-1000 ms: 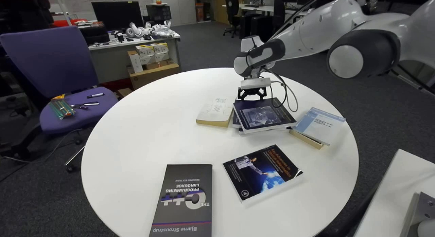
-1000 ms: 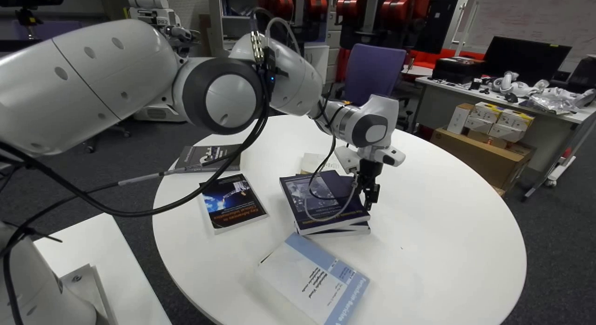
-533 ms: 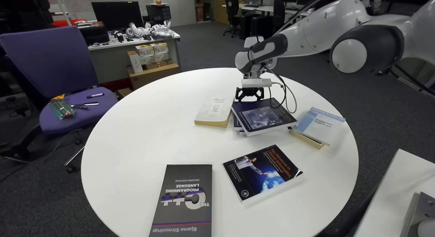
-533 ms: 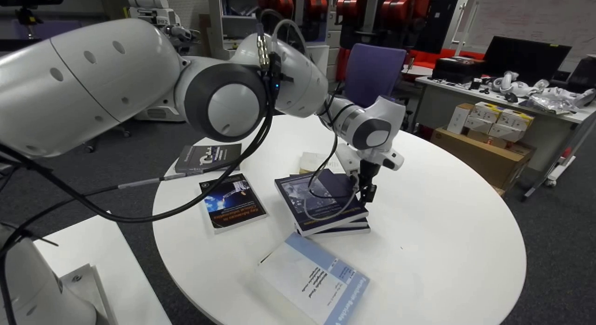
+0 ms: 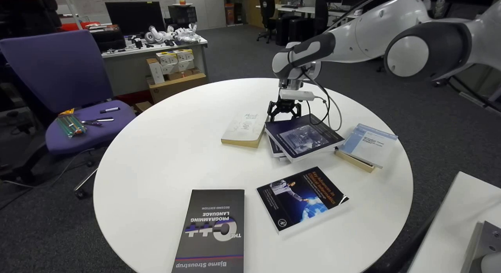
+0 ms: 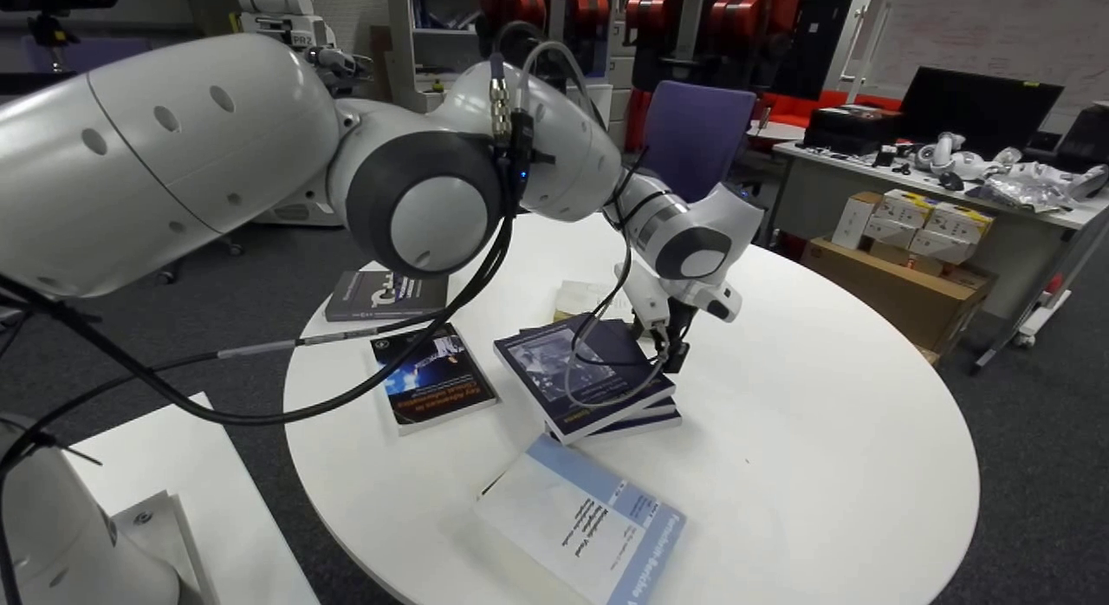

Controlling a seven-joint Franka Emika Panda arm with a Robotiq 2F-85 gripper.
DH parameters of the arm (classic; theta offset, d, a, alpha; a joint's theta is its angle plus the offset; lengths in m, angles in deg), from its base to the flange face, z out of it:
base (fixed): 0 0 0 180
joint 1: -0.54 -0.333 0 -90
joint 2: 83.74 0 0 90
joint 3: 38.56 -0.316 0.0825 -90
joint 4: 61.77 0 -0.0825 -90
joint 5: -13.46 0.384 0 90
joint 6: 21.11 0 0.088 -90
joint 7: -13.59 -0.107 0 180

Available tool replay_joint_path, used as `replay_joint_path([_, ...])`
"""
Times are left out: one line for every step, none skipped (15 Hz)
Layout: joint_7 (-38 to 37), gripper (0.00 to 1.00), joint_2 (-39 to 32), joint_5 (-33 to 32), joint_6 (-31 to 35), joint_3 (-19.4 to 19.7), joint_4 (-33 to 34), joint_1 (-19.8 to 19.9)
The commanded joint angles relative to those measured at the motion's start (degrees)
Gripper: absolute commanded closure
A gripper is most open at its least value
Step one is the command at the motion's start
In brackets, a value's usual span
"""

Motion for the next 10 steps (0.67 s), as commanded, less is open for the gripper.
replay_joint_path([1.3, 0.0, 2.0, -0.4, -3.8, -0.5, -0.9, -0.1])
replay_joint_path([1.6, 0.0, 2.3, -0.2, -4.2, -0.8, -0.8, 0.1])
replay_joint_path([1.9, 0.0, 2.4, 0.0, -4.8, -1.0, -0.7, 0.3])
replay_joint_path([2.3, 0.0, 2.8, 0.1, -4.9, -1.2, -1.0, 0.4])
replay_joint_path([2.7, 0.0, 2.9, 0.3, -5.3, -1.5, -1.2, 0.5])
replay_joint_path([3.2, 0.0, 3.0, 0.5, -5.4, -1.8, -1.4, 0.6])
replay_joint_path([3.9, 0.0, 3.1, 0.5, -5.4, -2.2, -1.8, 0.6])
replay_joint_path([4.7, 0.0, 3.3, 0.6, -5.5, -2.6, -2.2, 0.7])
replay_joint_path([5.7, 0.0, 3.5, 0.6, -5.4, -2.9, -2.7, 0.7])
replay_joint_path([6.7, 0.0, 3.5, 0.6, -5.5, -3.4, -2.9, 0.7])
